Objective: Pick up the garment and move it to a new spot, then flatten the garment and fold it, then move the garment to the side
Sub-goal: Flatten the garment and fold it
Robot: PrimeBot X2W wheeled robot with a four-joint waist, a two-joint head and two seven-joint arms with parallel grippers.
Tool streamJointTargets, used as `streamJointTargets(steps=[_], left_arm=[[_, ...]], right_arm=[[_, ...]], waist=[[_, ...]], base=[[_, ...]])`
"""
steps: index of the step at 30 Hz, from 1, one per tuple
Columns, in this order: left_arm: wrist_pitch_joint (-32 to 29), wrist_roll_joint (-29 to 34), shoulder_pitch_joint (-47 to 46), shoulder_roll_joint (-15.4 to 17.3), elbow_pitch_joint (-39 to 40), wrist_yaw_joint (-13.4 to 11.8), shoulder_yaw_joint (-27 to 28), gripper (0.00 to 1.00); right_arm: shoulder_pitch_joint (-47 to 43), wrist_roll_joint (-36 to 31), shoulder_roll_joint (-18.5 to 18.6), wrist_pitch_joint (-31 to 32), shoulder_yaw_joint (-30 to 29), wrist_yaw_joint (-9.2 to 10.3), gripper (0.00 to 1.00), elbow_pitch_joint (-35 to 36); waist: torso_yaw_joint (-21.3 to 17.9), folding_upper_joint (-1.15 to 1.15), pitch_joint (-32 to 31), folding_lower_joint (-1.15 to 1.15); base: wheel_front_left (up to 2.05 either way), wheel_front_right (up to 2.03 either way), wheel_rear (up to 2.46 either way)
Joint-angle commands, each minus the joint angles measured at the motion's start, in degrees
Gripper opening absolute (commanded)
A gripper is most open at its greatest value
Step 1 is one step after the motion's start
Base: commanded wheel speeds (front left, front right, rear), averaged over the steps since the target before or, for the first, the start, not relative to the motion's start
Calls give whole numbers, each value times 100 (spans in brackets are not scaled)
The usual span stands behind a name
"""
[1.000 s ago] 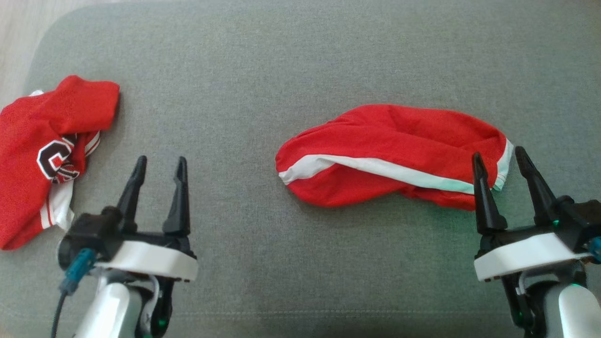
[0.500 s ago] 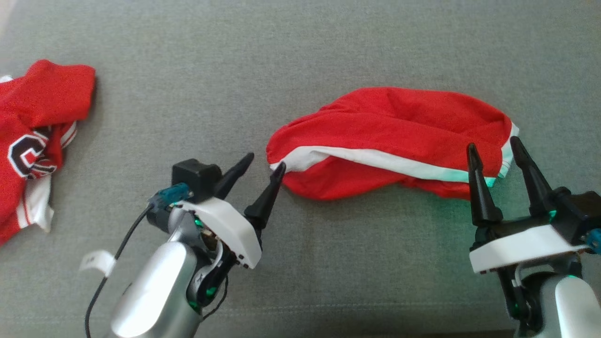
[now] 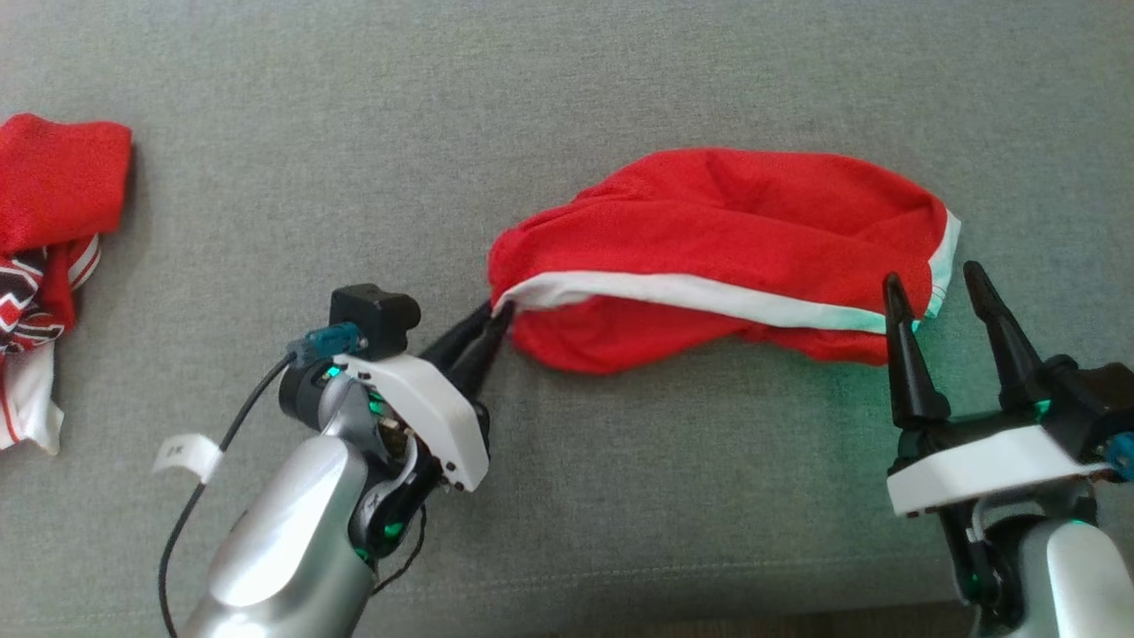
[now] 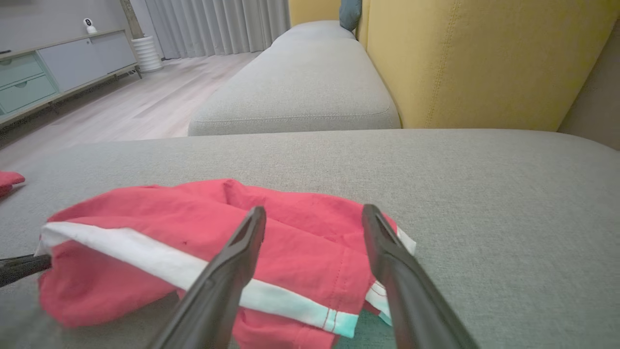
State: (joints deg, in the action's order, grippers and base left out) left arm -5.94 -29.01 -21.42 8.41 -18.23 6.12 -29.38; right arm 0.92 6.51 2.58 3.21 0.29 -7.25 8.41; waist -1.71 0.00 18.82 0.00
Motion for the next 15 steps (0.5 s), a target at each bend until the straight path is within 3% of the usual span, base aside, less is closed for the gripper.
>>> streamJointTargets(steps=[1, 9, 15], left_arm=[[56, -37, -229, 98, 164, 38, 137, 0], [168, -11, -245, 135, 110, 51, 43, 0], [201, -5, -256, 153, 110, 27, 21, 0]], right_arm=[[127, -20, 30, 0, 108, -24, 100, 155], [-249, -181, 30, 365, 305, -24, 100, 34], [-266, -156, 30, 394, 136, -24, 100, -77]], waist=[[-3, 0, 2, 0], [5, 0, 4, 0], [3, 0, 33, 0]], base=[[0, 0, 0], [0, 0, 0], [0, 0, 0]])
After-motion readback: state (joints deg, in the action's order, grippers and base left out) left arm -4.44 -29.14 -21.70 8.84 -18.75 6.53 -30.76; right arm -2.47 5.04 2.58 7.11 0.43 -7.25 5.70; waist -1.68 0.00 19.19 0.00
